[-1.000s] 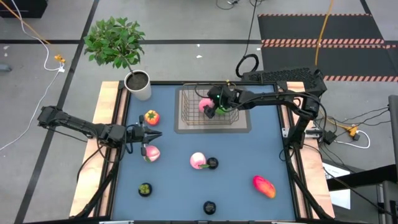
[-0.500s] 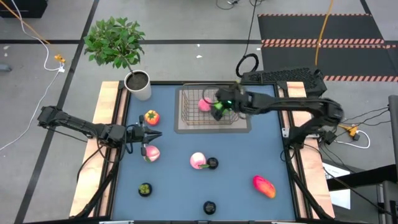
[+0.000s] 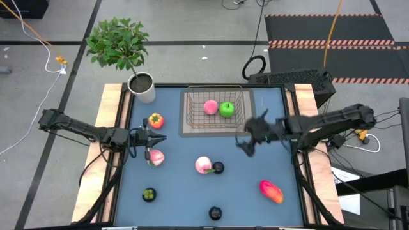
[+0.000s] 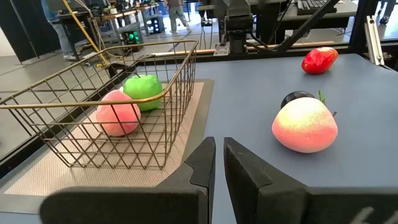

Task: Build produce basket
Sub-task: Put the red mango into the wire basket

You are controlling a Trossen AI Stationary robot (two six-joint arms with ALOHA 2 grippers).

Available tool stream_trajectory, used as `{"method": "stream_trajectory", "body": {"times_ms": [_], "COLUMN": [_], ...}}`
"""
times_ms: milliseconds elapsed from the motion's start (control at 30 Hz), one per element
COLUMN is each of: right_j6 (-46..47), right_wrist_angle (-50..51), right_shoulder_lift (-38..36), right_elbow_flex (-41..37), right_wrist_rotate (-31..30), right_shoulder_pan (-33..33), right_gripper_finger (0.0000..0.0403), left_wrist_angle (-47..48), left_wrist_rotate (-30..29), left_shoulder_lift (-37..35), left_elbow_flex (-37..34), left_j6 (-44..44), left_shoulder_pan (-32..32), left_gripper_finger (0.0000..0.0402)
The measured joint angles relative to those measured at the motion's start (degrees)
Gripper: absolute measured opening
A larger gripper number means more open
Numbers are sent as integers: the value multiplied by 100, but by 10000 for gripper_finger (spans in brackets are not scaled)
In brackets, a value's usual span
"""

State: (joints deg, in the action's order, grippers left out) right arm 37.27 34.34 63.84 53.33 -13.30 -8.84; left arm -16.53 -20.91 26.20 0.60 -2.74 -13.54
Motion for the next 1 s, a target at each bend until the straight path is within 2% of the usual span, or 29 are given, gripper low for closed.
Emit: {"method": "stream_trajectory", "body": {"times_ms": [100,200,533,767,1000], "right_j6": [9,526,3331,4285,4347], "right_wrist_angle": [304,558,815,1159,521], "right_shoulder_lift": [-49,-47,248,499,1028], "right_elbow_flex": [-460,-680,-689,-689,-687], "right_wrist_rotate": [13,188,413,609,996], "right_shoulder_pan": [-610,-1168,-2905,-3463,-3830], "right_gripper_finger": [397,395,393,393,393], "left_wrist_angle": [0,-2,-2,-2,0], "left_wrist_rotate": [0,0,0,0,0], "left_shoulder_lift": [0,0,0,0,0], "left_elbow_flex": [0,0,0,0,0], "left_j6": [0,0,0,0,0], "left_shoulder_pan": [1,0,0,2,2], "left_gripper_finger": [37,37,37,37,37]}}
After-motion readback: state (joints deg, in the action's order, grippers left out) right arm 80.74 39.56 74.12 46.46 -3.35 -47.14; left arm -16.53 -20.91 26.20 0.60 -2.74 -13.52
